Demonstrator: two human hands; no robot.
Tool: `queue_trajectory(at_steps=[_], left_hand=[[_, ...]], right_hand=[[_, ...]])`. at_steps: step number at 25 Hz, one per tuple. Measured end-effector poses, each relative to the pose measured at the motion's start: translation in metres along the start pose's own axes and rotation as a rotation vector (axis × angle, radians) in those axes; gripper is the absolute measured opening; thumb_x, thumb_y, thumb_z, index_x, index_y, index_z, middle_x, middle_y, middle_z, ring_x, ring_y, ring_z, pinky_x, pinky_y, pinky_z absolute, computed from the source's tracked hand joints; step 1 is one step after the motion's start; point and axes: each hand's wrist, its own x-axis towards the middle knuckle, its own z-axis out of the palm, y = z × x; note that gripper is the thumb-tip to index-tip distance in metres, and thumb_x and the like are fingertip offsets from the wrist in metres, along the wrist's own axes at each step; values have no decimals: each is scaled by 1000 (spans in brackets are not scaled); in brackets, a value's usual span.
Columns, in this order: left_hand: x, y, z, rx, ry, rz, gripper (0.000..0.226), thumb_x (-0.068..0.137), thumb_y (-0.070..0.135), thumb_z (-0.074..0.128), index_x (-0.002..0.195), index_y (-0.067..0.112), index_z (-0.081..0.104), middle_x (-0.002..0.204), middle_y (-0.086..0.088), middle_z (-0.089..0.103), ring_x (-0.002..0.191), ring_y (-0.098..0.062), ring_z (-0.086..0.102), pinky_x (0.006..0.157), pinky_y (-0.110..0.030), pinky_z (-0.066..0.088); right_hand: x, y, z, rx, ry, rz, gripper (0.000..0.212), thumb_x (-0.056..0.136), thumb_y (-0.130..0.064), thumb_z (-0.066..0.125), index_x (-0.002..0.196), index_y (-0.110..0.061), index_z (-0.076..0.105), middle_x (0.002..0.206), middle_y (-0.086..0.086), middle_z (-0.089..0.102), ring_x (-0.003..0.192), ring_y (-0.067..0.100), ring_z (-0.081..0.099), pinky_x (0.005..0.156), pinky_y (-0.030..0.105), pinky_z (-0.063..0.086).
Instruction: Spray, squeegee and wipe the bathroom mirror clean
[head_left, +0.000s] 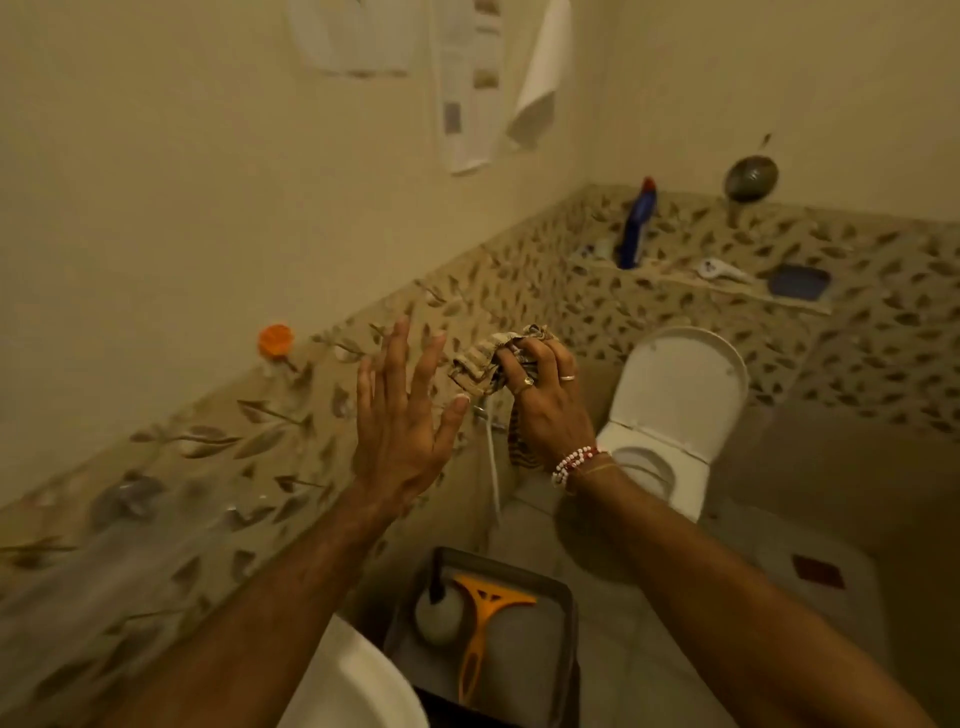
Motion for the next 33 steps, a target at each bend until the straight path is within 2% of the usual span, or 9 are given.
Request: queue_trajectory(at_steps=[3, 9, 13, 16, 17, 19, 22, 29, 33], left_hand=[[-14, 19, 73, -23, -126, -27, 69, 105, 61, 31, 166, 31, 19, 177, -4, 0, 163, -23, 4, 128, -58, 7], [-93, 14, 172, -37, -379, -71, 68, 107, 63, 20, 168, 33, 10, 177, -6, 4, 163, -23, 7, 127, -57, 13], [-156, 1, 226, -53, -555, -71, 70, 106, 64, 19, 168, 35, 4, 177, -6, -3, 163, -23, -1, 128, -56, 7], [-205, -9, 266, -72, -630, -104, 69, 107, 61, 26, 167, 30, 14, 176, -10, 5, 163, -27, 6, 127, -55, 10], [-220, -14, 281, -69, -653, -113, 68, 107, 60, 27, 167, 29, 17, 176, -11, 9, 162, -28, 9, 127, -57, 14], [-248, -23, 307, -76, -693, -110, 67, 107, 59, 25, 166, 27, 18, 174, -11, 10, 160, -28, 14, 124, -61, 23], [-283, -36, 335, -172, -744, -141, 66, 107, 57, 28, 166, 30, 14, 175, -6, 8, 161, -28, 11, 125, -58, 20], [-343, -55, 373, -169, -823, -249, 65, 109, 59, 20, 165, 26, 21, 175, -6, 14, 161, -24, 14, 126, -53, 21], [-347, -53, 369, -233, -830, -267, 64, 109, 57, 27, 166, 30, 20, 176, 7, 3, 163, -19, 6, 127, -55, 21]], right_hand=[[-41, 43, 25, 56, -43, 111, 53, 87, -17, 36, 135, -9, 57, 138, 9, 33, 128, 36, 32, 109, 53, 38], [-146, 60, 94, 134, -277, 348, 58, 83, -16, 39, 140, -11, 52, 138, 22, 48, 127, 40, 40, 107, 53, 39], [-229, 47, 144, 138, -513, 524, 66, 77, -14, 66, 141, -17, 47, 136, 20, 49, 124, 37, 40, 98, 55, 49], [-289, 35, 176, 142, -628, 630, 53, 86, -24, 50, 139, -18, 49, 136, 19, 52, 125, 34, 39, 96, 55, 52], [-305, 31, 187, 127, -678, 666, 52, 88, -26, 51, 139, -18, 49, 136, 19, 53, 125, 35, 42, 96, 54, 52], [-332, 23, 211, 105, -774, 746, 62, 81, -25, 73, 137, -17, 49, 135, 20, 55, 122, 38, 53, 92, 53, 55], [-365, 10, 242, 53, -924, 797, 79, 66, -38, 87, 134, -15, 53, 130, 21, 59, 115, 39, 61, 87, 50, 59], [-433, -14, 281, -10, -1016, 912, 70, 87, -41, 66, 146, -16, 39, 143, 18, 46, 127, 36, 47, 97, 49, 52], [-426, -7, 269, 26, -1026, 891, 66, 90, -42, 57, 148, -17, 36, 150, 18, 37, 135, 36, 37, 107, 47, 41]])
